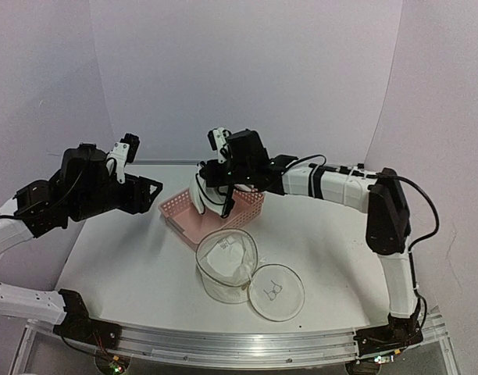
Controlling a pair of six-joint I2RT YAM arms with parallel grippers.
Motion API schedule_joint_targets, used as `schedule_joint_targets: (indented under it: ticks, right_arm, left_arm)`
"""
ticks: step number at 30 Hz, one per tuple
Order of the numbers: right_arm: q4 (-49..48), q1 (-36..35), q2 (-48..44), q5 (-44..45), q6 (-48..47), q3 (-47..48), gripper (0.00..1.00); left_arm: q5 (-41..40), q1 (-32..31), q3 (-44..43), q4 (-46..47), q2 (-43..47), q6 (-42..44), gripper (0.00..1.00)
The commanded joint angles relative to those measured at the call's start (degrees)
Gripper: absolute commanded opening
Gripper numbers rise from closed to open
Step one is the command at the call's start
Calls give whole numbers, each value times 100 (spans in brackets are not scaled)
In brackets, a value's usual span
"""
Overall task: Unzip the laundry bag and remove the bra
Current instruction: Place the bra in the bin, then hold the laundry bag at the center of the board.
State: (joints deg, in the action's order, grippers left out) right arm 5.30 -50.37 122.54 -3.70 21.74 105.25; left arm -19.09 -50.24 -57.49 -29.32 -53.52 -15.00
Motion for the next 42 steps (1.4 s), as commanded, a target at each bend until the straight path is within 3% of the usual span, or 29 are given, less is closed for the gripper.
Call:
schedule_joint_targets:
  ticks: [1,15,18,21,23,42]
  right_arm:
    - [260,52,571,-147,84,753,0]
    - [790,61,2106,-843,231,1742,0]
    - [784,59,2124,-975,304,1700,17]
    - [731,62,1936,-1016,314,1548,31]
    - [630,62,1729,-1035,320,1386,34]
    - [-370,12,-1177,-754,365,-1003,41]
  left_arm:
    - [84,13,99,24,276,-72,69]
    - [259,5,19,-39,97,-2,69]
    - [297,12,-27,-39,-15,6,69]
    - [301,5,-42,-39,-100,6,69]
    - [343,6,-47,-39,-159,-9,69]
    - [598,10,-104,-12,-705,-190,69]
